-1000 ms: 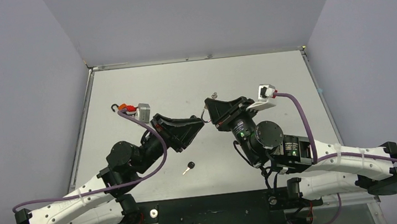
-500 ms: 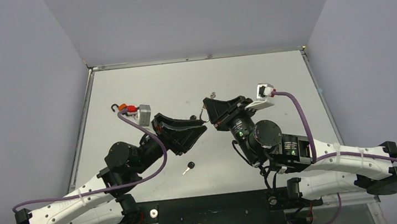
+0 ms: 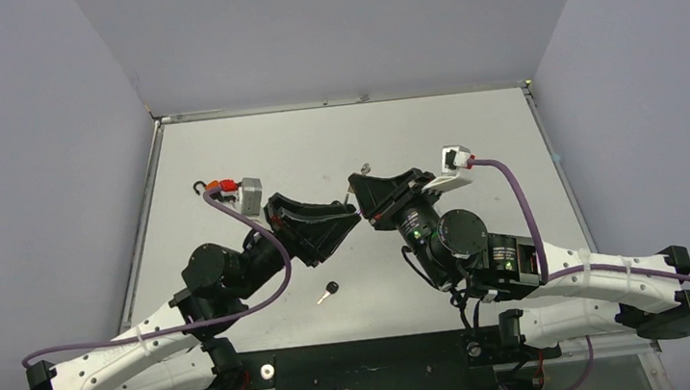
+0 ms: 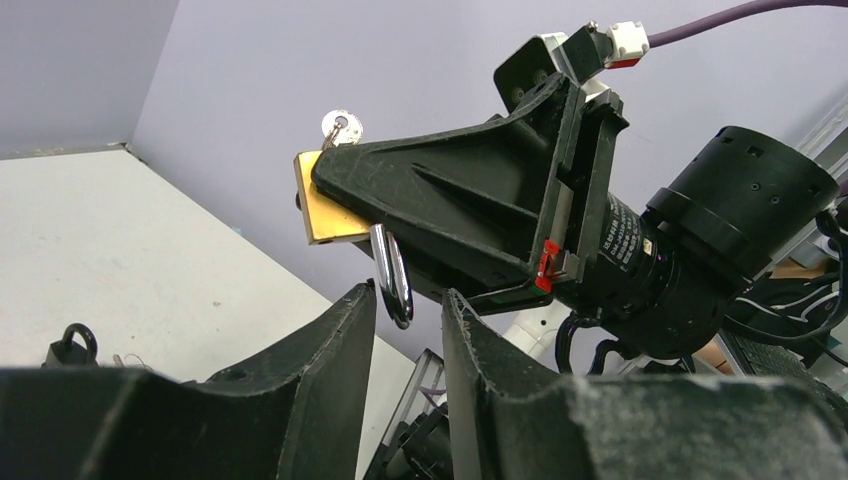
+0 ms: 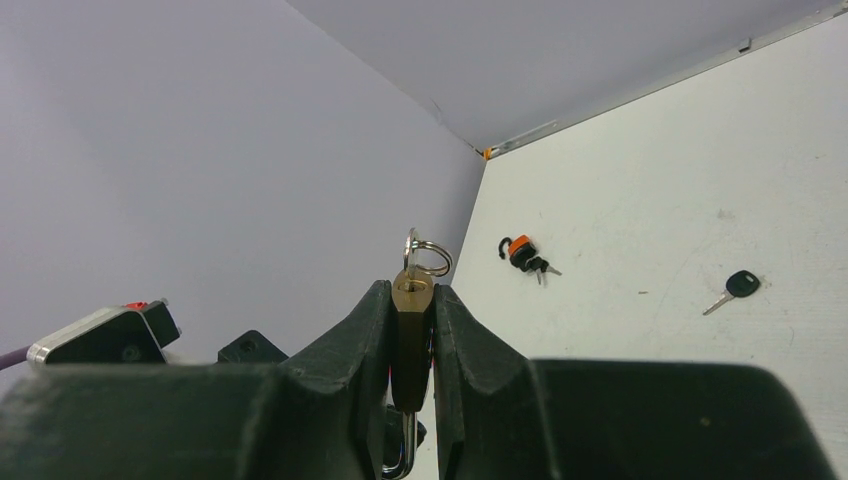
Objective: Lock with the key
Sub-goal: Lock the lock.
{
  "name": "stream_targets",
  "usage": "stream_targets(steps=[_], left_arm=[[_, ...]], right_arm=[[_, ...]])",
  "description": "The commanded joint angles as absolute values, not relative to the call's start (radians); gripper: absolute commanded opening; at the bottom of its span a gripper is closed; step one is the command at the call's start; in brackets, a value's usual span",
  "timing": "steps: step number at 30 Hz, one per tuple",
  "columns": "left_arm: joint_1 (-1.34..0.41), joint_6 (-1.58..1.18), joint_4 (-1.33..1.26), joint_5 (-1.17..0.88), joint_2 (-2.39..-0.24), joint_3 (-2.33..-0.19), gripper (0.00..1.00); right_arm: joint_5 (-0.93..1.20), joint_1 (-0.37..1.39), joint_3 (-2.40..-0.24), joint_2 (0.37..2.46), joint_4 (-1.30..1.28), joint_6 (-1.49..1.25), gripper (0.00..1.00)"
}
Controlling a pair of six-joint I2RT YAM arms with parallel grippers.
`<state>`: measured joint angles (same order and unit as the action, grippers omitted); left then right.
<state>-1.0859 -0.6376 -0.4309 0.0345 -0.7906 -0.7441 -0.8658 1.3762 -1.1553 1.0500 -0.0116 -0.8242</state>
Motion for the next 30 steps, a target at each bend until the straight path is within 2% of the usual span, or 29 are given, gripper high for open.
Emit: stream_targets(steps=[1,3,8,17,21,24,27,30], left_arm=[[-1.091,-0.621,-0.476,0.032,-0.798,-0.805,0.27],[-1.091,-0.625,-0.479,0.032,-0.799,-0.802,0.21],[-1.091,-0.633,-0.485,0.045,-0.795,-0.793,0.16],[-1.090,-0.643,-0.491,0.082,-0.788,-0.780,0.00],[-1.077,-0.658,-0.453,0.104,-0.782,-0.785,0.00],[-1.040,-0.679,-0.390,0.031,-0.790,-0.829,0.00],[-0.970,-0.697,-0.259,-0.117,-0.797,-0.888,0.00],[-0.902,-0.710,-0.161,-0.228,-0.789,-0.938,0.00]], right_arm=[[-0.850,1.385,-1.175,1.039,0.022,-0.843,0.00],[-0.847,1.385,-1.178,1.038,0.022,-0.840,0.00],[-0.843,1.388,-1.169,1.030,0.027,-0.841,0.00],[-0.820,1.392,-1.149,1.024,0.041,-0.830,0.00],[-0.800,1.393,-1.121,1.004,0.049,-0.802,0.00],[-0.770,1.391,-1.104,0.978,0.055,-0.770,0.01],[-0.708,1.381,-1.083,0.927,0.054,-0.719,0.19],[-0.573,1.291,-1.025,0.869,0.055,-0.718,0.33]])
